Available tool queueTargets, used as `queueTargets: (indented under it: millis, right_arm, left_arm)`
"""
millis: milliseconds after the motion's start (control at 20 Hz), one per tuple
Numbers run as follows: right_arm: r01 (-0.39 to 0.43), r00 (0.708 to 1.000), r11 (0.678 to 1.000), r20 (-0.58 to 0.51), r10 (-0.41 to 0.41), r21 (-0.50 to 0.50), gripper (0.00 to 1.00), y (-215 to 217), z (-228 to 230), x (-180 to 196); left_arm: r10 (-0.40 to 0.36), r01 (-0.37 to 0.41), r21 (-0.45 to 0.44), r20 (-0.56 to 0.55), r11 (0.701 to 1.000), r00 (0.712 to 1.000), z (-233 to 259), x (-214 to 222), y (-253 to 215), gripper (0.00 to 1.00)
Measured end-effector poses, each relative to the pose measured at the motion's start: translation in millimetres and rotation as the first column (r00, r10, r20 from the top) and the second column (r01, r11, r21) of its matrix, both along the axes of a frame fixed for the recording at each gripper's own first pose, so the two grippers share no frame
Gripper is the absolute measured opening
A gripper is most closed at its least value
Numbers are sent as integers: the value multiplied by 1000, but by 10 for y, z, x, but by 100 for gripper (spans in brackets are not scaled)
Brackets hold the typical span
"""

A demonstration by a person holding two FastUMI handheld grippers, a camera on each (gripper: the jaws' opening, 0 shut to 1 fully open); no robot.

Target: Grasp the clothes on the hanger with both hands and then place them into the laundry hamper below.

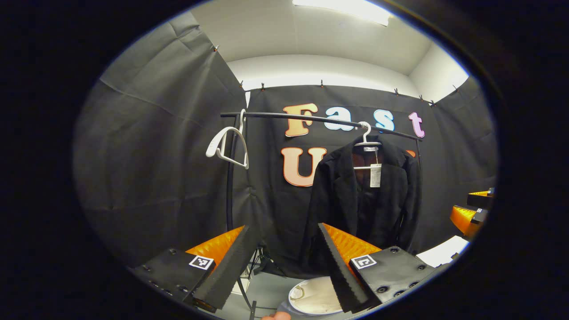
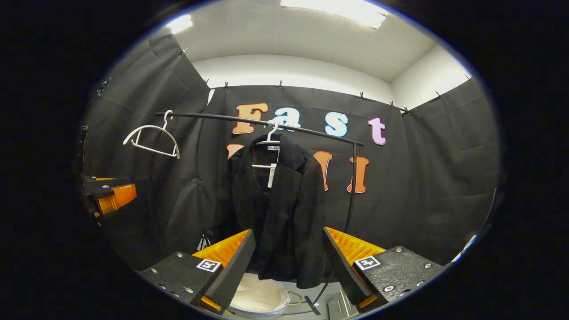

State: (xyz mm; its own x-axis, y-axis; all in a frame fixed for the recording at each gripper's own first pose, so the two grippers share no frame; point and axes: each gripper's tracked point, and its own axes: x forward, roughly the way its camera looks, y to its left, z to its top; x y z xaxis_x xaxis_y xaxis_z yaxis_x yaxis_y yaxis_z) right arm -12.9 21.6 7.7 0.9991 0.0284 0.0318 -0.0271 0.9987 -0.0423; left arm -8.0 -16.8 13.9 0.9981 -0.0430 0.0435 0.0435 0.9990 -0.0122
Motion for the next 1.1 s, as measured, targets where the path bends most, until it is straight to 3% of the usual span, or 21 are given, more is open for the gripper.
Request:
queueTargets:
  millis: [100,600,650,750,800,1100]
  right_arm:
    - [13,1000,1000,2,-13,7,93,-27,-3,14]
    - [82,996,996,-40,-81,42,94,-21,-133,49]
    - [94,995,994,-45,-92,47,94,6,-142,72]
    - [119,991,991,-62,-115,66,96,94,-186,159]
    - [127,990,989,-72,-122,77,94,166,-215,227]
    - [174,984,980,-65,-169,96,94,587,-205,851]
  left_arm:
    - [-11,11,14,7,1000,1000,22,23,-5,96]
    - [-39,39,23,-2,999,999,-31,171,101,93]
    - [-50,50,25,-4,998,999,-40,210,110,96]
    - [-78,78,19,-12,997,997,-86,284,104,100]
    - [-95,95,13,-17,995,995,-109,336,100,96]
    - [-240,239,-35,-30,970,970,-238,702,-55,96]
